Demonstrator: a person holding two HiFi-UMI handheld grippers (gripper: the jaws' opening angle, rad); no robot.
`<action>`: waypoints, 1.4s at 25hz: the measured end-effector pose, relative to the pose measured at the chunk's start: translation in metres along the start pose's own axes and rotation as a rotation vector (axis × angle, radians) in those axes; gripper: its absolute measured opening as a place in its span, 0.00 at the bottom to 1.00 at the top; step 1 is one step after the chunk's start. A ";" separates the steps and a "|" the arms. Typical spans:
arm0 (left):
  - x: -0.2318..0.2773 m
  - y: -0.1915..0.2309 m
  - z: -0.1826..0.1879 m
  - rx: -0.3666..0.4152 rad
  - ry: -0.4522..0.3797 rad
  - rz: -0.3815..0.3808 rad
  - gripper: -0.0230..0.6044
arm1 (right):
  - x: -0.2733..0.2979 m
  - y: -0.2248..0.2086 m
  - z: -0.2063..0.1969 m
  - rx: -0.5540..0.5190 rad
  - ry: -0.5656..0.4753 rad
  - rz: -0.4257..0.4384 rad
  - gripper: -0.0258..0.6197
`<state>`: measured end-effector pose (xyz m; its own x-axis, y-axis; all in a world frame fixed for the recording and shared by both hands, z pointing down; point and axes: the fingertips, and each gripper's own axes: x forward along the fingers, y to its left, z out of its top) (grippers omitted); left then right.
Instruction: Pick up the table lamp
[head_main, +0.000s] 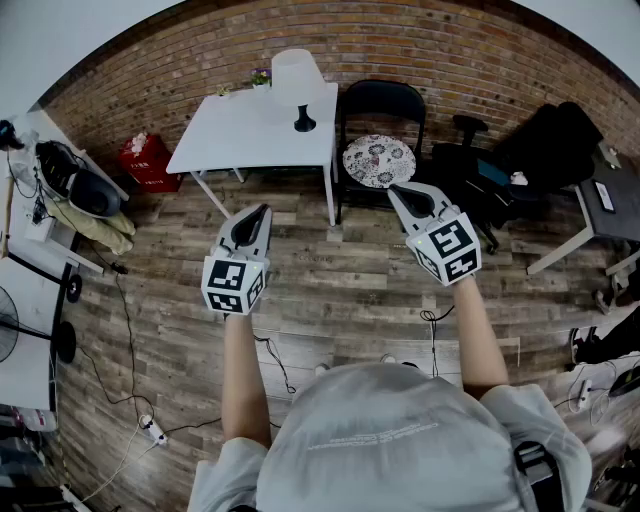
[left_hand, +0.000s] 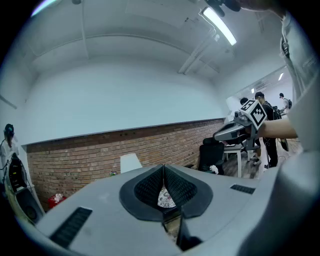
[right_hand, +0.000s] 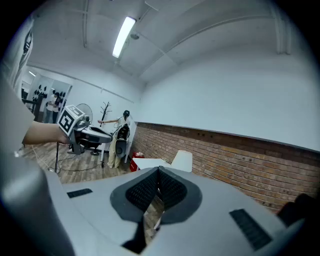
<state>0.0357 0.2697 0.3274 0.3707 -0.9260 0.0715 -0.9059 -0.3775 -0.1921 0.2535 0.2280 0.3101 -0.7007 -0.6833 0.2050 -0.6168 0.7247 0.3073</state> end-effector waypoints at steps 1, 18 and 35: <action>-0.001 0.000 -0.003 0.012 0.007 0.004 0.06 | 0.000 0.002 -0.002 -0.001 0.003 -0.001 0.04; -0.016 0.038 -0.044 0.020 0.049 -0.064 0.06 | 0.028 0.039 0.007 0.056 0.025 -0.062 0.04; -0.022 0.110 -0.078 -0.002 0.090 -0.092 0.06 | 0.093 0.062 0.012 0.054 0.071 -0.139 0.04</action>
<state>-0.0876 0.2477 0.3807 0.4329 -0.8841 0.1761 -0.8691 -0.4612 -0.1790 0.1457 0.2101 0.3373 -0.5815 -0.7805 0.2296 -0.7257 0.6252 0.2873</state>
